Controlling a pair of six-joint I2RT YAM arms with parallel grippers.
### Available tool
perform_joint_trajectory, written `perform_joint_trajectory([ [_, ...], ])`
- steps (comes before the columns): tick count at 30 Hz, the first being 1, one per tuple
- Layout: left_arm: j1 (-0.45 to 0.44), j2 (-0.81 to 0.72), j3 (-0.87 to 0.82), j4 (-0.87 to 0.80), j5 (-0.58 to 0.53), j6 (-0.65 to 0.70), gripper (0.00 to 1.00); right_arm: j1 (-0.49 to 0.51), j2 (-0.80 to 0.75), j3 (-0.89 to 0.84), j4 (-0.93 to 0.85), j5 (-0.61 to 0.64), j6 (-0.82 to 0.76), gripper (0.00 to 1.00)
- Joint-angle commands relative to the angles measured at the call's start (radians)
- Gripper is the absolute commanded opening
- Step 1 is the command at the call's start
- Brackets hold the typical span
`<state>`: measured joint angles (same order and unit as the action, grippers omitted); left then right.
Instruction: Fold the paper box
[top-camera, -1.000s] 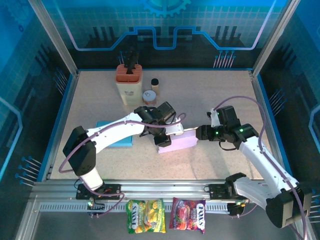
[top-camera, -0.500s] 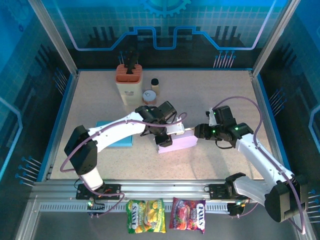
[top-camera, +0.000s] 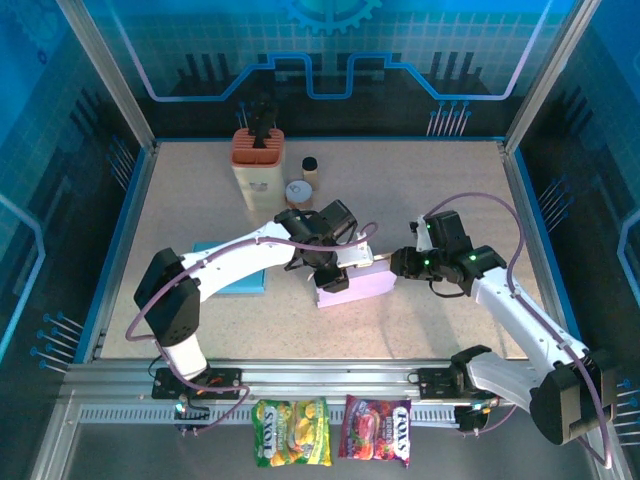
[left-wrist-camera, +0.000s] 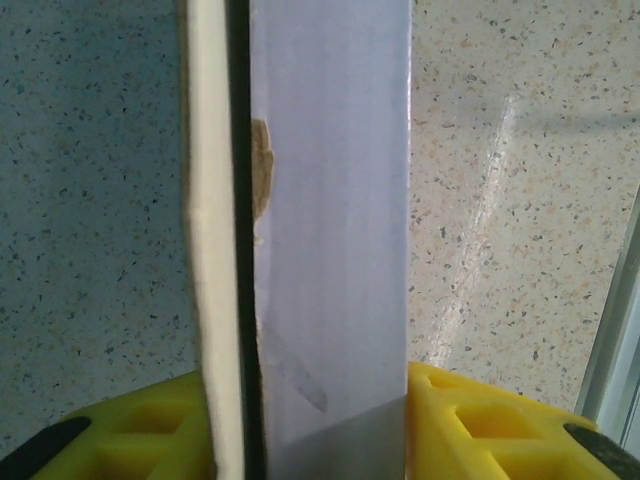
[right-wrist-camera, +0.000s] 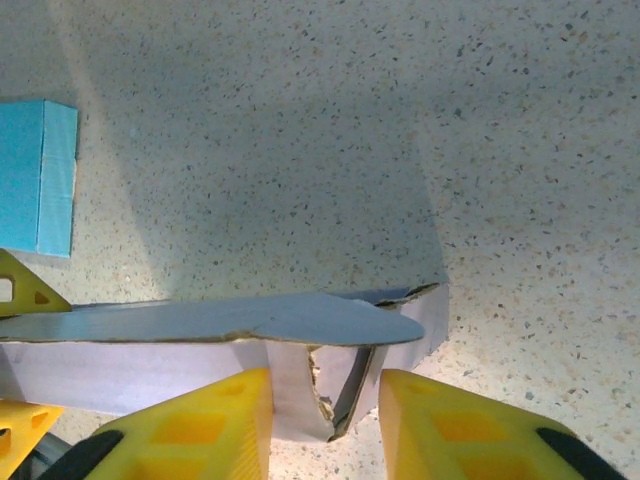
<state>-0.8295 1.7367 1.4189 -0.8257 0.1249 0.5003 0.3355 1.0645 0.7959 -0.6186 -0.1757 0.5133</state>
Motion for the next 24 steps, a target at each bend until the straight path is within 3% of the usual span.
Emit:
perform_joint_trajectory([
  [1,-0.007,0.008,0.023,0.0,0.035,0.0,0.42,0.005,0.009,0.015,-0.084,-0.011,-0.01,0.28],
  [8,-0.007,0.007,0.019,0.005,0.033,0.002,0.41,-0.006,0.044,0.017,-0.09,-0.076,-0.007,0.11],
  [13,-0.007,0.006,0.018,0.003,0.03,0.001,0.41,-0.006,0.039,0.013,-0.1,-0.074,-0.002,0.06],
  [15,-0.007,0.002,0.013,0.003,0.028,0.001,0.4,-0.006,0.031,0.025,-0.115,-0.073,-0.005,0.1],
  [17,-0.007,-0.003,0.006,0.006,0.027,0.001,0.39,-0.007,0.014,0.049,-0.136,-0.066,-0.015,0.26],
  [18,-0.008,-0.004,0.004,0.007,0.028,0.002,0.39,-0.011,0.003,0.062,-0.147,-0.062,-0.021,0.29],
  [24,-0.007,-0.005,0.004,0.01,0.033,0.002,0.37,-0.099,-0.035,0.157,-0.189,-0.094,-0.078,0.35],
])
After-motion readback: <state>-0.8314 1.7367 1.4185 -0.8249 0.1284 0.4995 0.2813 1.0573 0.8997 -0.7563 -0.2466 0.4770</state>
